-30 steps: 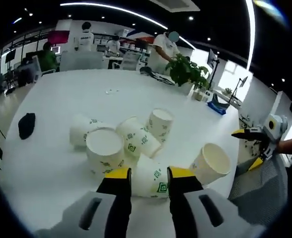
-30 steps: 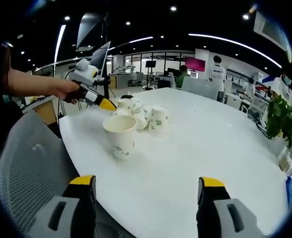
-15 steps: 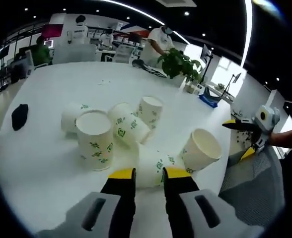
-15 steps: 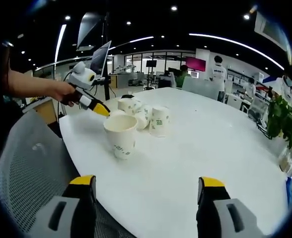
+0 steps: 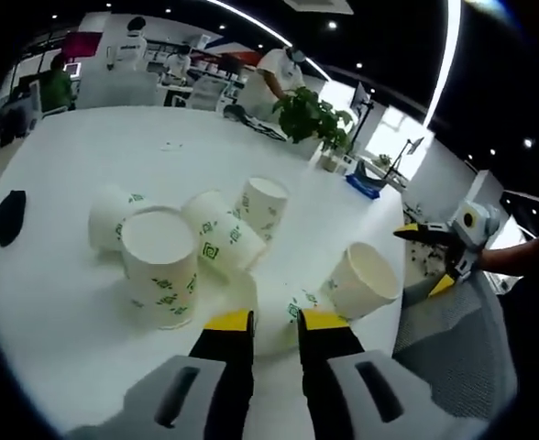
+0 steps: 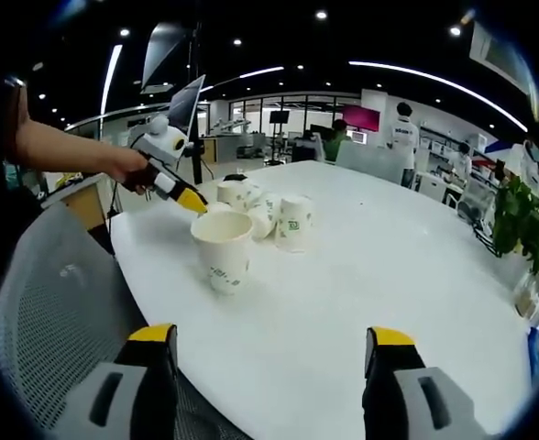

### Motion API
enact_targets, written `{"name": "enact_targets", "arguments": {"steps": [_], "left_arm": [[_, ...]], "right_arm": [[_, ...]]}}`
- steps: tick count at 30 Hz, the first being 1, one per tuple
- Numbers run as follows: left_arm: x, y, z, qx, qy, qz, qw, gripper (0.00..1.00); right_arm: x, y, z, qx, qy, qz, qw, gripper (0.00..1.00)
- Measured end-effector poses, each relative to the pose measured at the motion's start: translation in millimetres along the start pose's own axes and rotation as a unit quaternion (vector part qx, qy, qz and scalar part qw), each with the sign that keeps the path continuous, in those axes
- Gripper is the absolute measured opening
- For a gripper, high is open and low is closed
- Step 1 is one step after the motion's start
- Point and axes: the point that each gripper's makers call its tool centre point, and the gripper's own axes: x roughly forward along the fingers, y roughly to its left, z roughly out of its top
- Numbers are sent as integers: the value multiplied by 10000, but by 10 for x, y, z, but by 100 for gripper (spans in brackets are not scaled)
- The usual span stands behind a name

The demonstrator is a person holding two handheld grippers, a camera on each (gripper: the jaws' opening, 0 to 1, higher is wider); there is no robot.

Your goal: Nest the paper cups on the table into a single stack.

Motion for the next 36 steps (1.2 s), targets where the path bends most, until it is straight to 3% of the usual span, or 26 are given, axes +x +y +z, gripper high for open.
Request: {"name": "enact_targets", "arguments": {"steps": [8,14,24,32,36], "left_arm": [[14,-71,-66,-168,50,-344,9993,6],[-112,-110,-121,-178,103,-489,9986,0],[-238,-180,-155,-14,143,-467,9988,0],[-351,-325,2,55,-65,-335,9994,0],[-402,-316,26,15,37,-204,9998,0]], "right_arm": [[0,15,-1,-7,24,18,10000,84],[1,15,-5,-8,18,23,10000,84],[-10,22,17,-12,-28,15,10000,84],[-20,33,79,3,-183,34,9998,86],[-22,24,98,19,-267,42,9996,88]]}}
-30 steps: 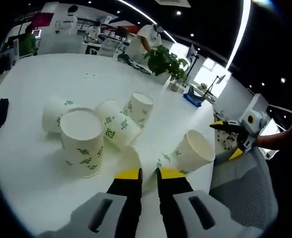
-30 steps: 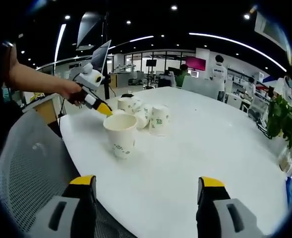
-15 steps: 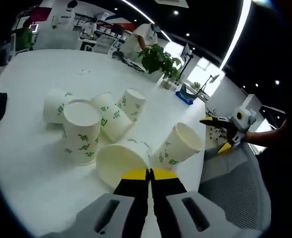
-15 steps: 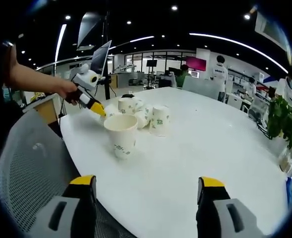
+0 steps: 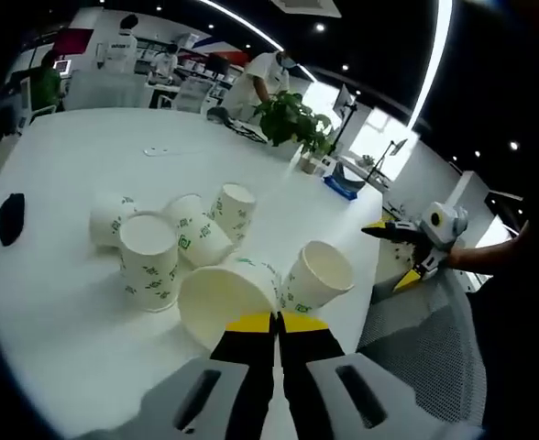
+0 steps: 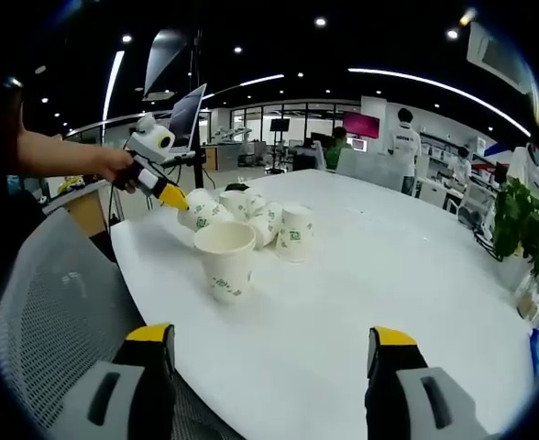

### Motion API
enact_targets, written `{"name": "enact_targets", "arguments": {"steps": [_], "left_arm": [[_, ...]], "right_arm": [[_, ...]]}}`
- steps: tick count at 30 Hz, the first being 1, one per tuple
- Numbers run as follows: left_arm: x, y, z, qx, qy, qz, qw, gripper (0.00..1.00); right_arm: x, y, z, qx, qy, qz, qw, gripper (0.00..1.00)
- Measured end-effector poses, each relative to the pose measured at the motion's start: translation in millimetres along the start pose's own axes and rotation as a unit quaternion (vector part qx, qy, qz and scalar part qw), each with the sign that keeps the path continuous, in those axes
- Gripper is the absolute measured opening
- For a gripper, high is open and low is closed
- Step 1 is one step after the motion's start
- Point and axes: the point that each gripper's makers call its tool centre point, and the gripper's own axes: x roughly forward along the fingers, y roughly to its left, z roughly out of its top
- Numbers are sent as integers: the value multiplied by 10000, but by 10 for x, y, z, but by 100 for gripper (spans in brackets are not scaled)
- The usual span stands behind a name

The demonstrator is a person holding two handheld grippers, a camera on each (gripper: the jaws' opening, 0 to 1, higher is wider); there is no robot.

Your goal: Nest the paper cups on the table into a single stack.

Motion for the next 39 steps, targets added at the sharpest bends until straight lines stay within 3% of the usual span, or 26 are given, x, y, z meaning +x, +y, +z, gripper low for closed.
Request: {"name": "enact_targets", "arguments": {"steps": [8,15,22,39], "left_arm": [[-92,-139,77,71,119,149,9998,0],[-208,-327,289,170,277,259,9991,0],[-196,-517,434,333,398,204,9984,0],[-12,-876,463,1007,861,-93,9911,0]], "right_arm": [[-2,22,71,55,-201,66,9998,93],[-3,69,133,115,-343,163,9992,97],[-8,90,175,179,-451,216,9986,100],[3,63,121,75,-301,128,9994,97]]}}
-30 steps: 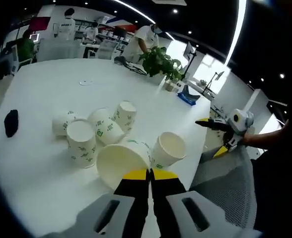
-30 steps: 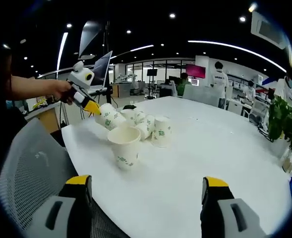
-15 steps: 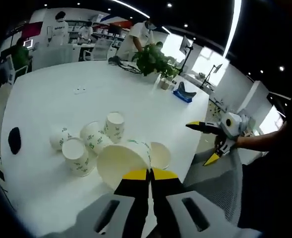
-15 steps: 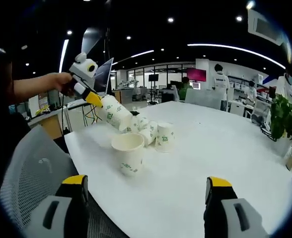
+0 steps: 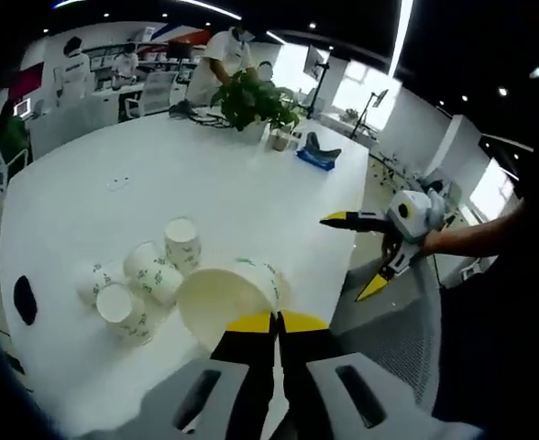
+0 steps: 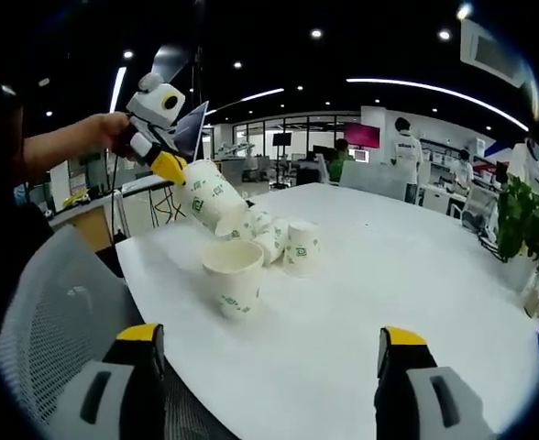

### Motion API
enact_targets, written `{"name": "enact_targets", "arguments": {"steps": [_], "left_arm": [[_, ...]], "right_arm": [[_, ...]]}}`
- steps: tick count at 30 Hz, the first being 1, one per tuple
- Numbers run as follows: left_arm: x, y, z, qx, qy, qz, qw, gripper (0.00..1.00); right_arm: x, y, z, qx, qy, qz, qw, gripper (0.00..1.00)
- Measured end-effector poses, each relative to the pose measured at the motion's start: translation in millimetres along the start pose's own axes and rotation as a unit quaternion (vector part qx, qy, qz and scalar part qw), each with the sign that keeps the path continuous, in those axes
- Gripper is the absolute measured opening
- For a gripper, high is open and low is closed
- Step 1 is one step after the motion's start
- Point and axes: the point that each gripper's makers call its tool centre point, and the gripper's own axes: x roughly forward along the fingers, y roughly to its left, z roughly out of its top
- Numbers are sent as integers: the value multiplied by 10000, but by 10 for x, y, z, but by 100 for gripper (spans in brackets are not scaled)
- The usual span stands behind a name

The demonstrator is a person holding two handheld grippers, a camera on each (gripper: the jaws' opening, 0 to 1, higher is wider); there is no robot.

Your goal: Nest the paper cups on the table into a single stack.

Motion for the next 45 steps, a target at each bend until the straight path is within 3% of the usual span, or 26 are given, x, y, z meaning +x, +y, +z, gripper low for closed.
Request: {"name": "enact_targets", "arguments": {"steps": [13,23,34,45], "left_arm": [[268,-100,-99,457,432,59,9980,0],[329,-110,-110,896,631,186,9938,0],[347,-150,-83,1251,624,199,9900,0],[394,-165,-58,1307,623,170,9893,0]], "right_arm": [[-7,-23,-12,-61,28,-71,10000,95],[-8,-24,-25,-60,69,-76,9999,94],[-6,-23,-34,-75,106,-83,9999,93],[-5,-23,-53,-82,165,-81,9998,92]]}}
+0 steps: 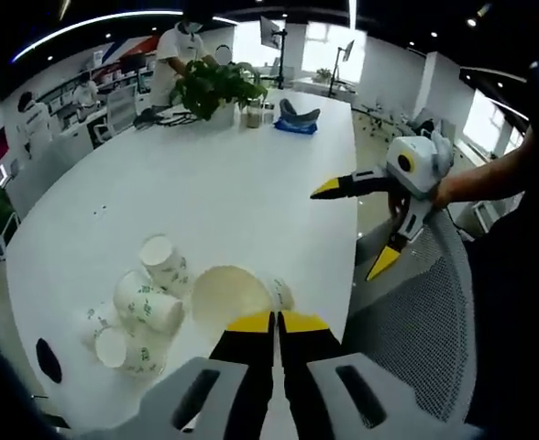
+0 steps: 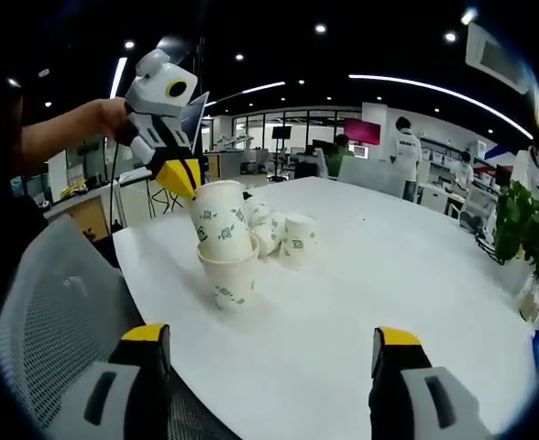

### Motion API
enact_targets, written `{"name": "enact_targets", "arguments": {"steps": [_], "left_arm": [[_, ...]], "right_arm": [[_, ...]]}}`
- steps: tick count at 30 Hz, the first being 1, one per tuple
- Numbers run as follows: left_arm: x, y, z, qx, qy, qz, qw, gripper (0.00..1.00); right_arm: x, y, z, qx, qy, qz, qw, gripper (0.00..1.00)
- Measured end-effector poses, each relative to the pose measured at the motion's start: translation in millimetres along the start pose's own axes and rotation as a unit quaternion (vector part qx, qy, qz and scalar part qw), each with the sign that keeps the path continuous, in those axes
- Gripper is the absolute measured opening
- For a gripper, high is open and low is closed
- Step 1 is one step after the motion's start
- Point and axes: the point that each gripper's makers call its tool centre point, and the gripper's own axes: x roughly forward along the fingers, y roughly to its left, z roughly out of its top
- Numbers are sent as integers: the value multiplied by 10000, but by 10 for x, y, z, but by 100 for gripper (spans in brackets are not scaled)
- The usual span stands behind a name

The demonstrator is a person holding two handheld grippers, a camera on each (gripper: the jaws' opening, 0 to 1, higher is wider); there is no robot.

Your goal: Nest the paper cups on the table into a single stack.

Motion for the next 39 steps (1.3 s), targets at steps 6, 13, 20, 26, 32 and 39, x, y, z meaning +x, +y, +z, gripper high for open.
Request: {"name": "enact_targets", "arguments": {"steps": [6,13,20,26,32,39], "left_arm": [[69,10,-27,13,38,-77,10000,0],[101,-48,-51,164,201,-183,9995,0],[196,-110,-61,288,353,-358,9983,0],[335,-119,-108,202,397,-514,9977,0],[463,-152,-149,-5,352,-649,9973,0],[552,-204,-256,-79,478,-793,9957,1]], "right_arm": [[1,-17,-19,1,25,-16,10000,91],[-2,-22,-26,5,38,-26,10000,91],[-2,-25,-40,5,69,-28,10000,89],[-3,-32,-61,-34,122,-42,9999,88],[-2,-40,-82,-40,178,-61,9998,88],[1,-36,-116,-91,301,-73,9995,87]]}}
